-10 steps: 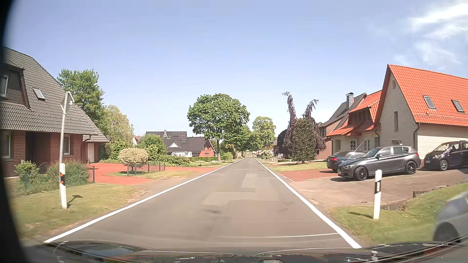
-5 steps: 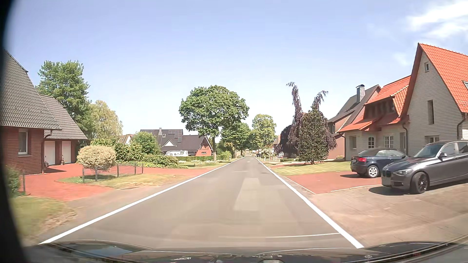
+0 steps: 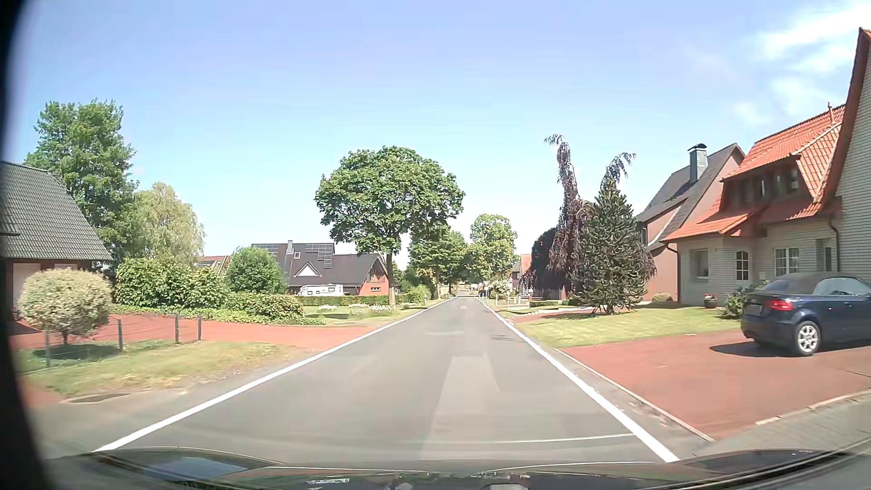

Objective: Follow the waypoints while adhering to traffic rules and regulations

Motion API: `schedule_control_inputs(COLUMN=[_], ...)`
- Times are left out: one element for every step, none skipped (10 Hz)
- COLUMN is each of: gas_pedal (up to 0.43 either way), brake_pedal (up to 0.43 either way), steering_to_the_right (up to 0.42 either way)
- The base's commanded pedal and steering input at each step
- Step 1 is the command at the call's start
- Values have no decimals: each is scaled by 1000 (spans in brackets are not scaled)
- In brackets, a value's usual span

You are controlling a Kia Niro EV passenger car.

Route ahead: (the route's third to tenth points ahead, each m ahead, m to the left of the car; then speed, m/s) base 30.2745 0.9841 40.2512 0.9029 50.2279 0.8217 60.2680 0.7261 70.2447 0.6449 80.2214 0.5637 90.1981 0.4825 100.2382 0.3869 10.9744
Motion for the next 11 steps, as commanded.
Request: schedule_control_inputs(gas_pedal=[169, 169, 169, 169, 169, 169, 169, 169, 169, 169, 169], brake_pedal=[0, 0, 0, 0, 0, 0, 0, 0, 0, 0, 0], steering_to_the_right=[-2, -2, -1, 0, 0, 1, 3, 4, 4, 2, 0])
